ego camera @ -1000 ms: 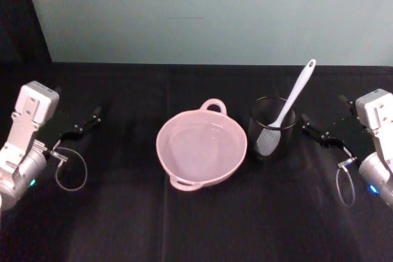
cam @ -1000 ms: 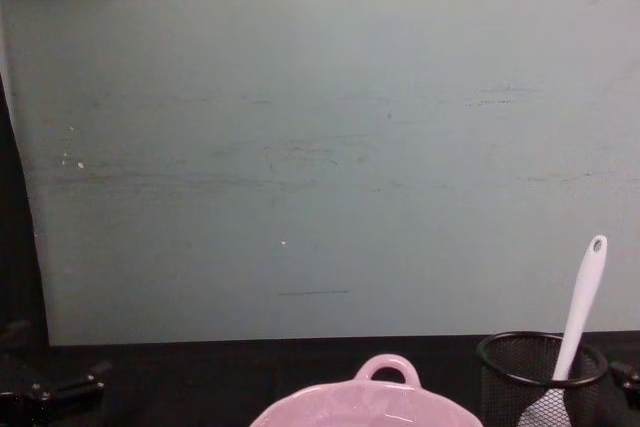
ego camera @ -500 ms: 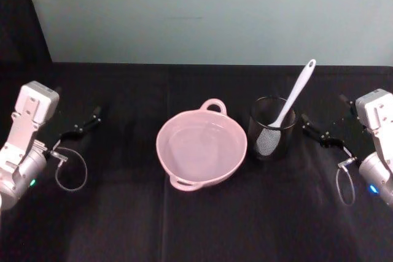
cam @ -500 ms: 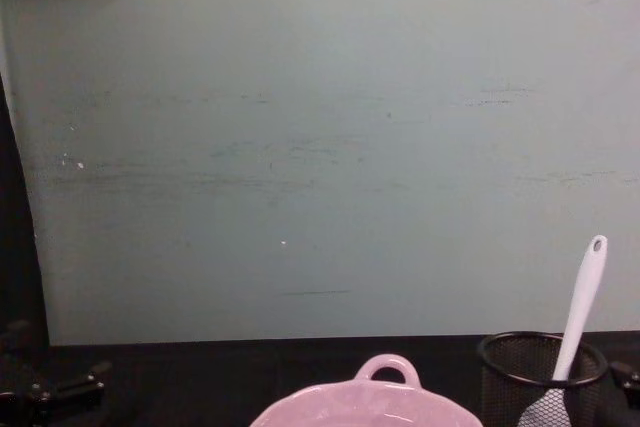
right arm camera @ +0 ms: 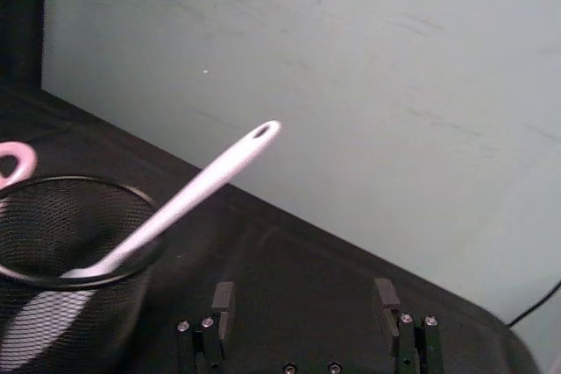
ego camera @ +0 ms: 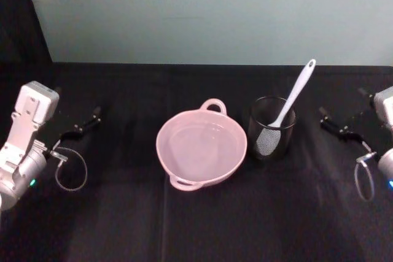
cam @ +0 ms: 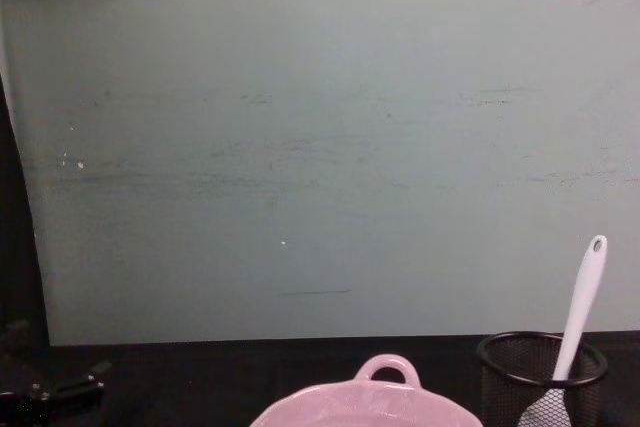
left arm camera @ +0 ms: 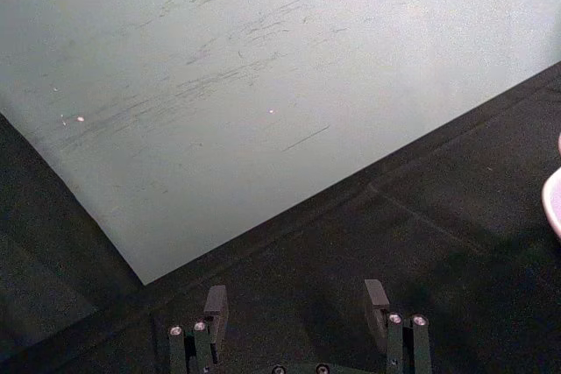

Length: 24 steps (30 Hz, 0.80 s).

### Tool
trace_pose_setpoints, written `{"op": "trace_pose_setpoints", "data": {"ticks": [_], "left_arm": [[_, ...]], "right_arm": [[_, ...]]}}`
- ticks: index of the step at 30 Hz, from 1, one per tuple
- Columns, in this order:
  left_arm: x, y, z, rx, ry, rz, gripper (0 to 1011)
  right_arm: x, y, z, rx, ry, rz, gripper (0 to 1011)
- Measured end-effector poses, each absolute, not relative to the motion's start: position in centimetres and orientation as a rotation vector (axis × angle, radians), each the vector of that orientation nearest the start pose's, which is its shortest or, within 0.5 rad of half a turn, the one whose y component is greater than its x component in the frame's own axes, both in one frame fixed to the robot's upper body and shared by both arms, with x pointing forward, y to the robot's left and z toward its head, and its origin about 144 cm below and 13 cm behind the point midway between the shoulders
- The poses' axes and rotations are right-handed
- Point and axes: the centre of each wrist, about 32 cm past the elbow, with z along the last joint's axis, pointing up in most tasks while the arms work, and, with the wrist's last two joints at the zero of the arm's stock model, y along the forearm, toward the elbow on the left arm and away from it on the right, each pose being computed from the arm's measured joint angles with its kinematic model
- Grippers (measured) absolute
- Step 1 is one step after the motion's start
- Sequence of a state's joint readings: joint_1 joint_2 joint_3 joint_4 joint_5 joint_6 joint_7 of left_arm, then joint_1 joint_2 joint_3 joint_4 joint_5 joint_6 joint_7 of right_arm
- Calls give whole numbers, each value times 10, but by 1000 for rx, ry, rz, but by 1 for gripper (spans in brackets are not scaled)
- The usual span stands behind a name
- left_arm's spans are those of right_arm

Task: Use the one hand to pick up the spoon and stir the clear water in the bowl.

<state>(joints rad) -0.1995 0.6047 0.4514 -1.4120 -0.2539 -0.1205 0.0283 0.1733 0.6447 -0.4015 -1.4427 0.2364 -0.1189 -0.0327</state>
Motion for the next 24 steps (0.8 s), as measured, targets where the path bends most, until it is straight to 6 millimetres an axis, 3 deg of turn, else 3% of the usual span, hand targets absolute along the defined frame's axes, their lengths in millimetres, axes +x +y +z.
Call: {"op": "trace_pose_setpoints", "data": {"ticks": [7, 16, 24], "left_arm": [[489, 310, 1140, 304, -285, 1248, 1011], [489, 310, 1140, 304, -285, 1248, 1011], [489, 310, 1140, 304, -285, 1248, 1011]], "right_arm": [[478, -347, 1172, -248, -266, -1286, 1003], [476, -352, 1201, -36, 65, -1200, 1003], [491, -347, 1216, 83, 380, -1096, 1002]]}}
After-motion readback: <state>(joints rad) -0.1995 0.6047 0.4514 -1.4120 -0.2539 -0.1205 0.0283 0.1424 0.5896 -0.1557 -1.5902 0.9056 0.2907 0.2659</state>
